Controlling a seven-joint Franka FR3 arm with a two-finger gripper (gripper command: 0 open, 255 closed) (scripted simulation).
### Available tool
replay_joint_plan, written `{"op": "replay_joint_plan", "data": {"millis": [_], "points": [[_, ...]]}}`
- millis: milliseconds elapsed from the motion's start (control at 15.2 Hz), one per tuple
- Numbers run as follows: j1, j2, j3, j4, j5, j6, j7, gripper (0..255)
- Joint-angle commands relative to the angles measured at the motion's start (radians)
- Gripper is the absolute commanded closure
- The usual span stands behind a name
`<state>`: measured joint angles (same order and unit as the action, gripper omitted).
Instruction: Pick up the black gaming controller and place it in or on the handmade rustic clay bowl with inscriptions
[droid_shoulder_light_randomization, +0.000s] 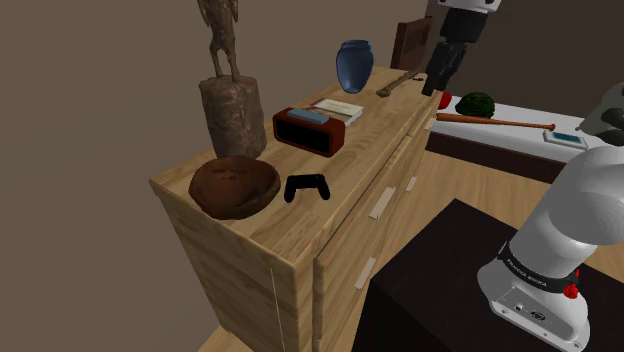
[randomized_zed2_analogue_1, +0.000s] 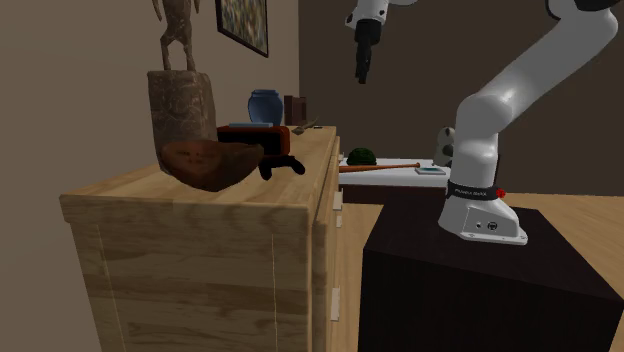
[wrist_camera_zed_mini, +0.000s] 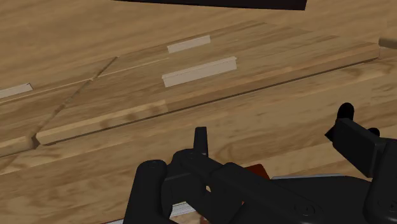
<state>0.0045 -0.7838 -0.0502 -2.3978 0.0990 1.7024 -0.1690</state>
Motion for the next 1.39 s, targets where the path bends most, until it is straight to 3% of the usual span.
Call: {"op": "replay_joint_plan", "data": {"millis": [0, 726, 1320], "points": [[0.0, 0.0, 0.0, 0.0, 0.0, 0.0, 0.0, 0], [0.072, 0.251, 0.223, 0.018, 0.058, 0.209, 0.199, 0], [0.102, 0.546, 0.387, 0.142, 0.01, 0.345, 0.386, 0]]}}
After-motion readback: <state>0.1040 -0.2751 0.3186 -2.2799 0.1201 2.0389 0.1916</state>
